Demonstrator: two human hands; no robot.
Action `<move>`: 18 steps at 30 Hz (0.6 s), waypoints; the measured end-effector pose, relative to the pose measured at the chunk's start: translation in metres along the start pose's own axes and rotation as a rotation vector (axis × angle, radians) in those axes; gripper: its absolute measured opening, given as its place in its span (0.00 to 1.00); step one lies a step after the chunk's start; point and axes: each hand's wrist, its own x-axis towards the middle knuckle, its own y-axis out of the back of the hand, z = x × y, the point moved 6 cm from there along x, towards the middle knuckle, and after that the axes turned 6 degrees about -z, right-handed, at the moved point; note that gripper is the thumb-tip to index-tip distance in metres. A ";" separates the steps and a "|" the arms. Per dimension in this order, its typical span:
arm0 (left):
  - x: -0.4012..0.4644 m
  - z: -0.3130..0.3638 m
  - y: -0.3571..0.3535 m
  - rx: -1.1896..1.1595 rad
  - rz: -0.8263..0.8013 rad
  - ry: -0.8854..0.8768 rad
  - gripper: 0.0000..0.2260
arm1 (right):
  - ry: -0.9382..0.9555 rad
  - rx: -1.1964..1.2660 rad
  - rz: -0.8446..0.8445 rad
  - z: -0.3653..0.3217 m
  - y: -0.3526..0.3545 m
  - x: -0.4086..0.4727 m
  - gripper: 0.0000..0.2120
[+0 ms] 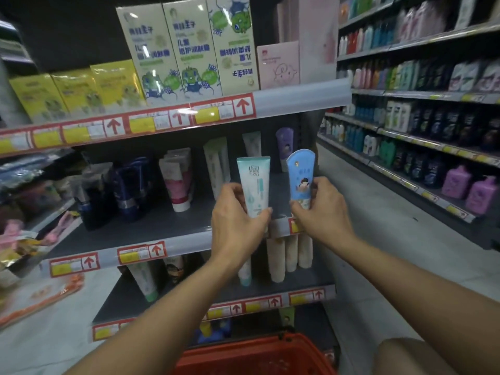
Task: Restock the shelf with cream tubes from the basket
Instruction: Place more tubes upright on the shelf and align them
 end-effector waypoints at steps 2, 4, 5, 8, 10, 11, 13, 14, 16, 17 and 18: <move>0.019 0.003 -0.005 -0.004 0.020 0.011 0.26 | -0.016 0.007 -0.001 0.002 -0.003 0.018 0.24; 0.036 0.003 -0.013 -0.008 0.029 0.029 0.26 | -0.020 0.011 0.008 0.005 -0.007 0.032 0.24; 0.043 0.001 -0.018 -0.008 0.029 0.034 0.26 | -0.020 0.007 0.010 0.008 -0.011 0.038 0.25; 0.059 -0.007 -0.035 -0.001 0.020 0.058 0.27 | -0.009 -0.024 -0.002 0.013 -0.020 0.048 0.26; 0.064 -0.015 -0.046 0.007 0.015 0.085 0.27 | -0.008 -0.032 -0.017 0.018 -0.025 0.053 0.27; 0.065 -0.019 -0.051 0.012 0.014 0.094 0.27 | -0.006 -0.037 -0.021 0.020 -0.026 0.055 0.27; 0.065 -0.024 -0.056 0.016 0.019 0.107 0.27 | -0.002 -0.040 -0.023 0.024 -0.028 0.057 0.27; 0.065 -0.026 -0.057 0.015 0.028 0.112 0.27 | -0.002 -0.041 -0.025 0.025 -0.028 0.058 0.27; 0.062 -0.026 -0.058 0.030 0.042 0.118 0.27 | -0.018 -0.042 -0.017 0.026 -0.027 0.058 0.29; 0.060 -0.027 -0.058 0.048 0.037 0.132 0.28 | -0.035 -0.050 -0.013 0.027 -0.027 0.057 0.29; 0.059 -0.028 -0.060 0.084 0.024 0.147 0.28 | -0.048 -0.075 -0.015 0.028 -0.027 0.057 0.30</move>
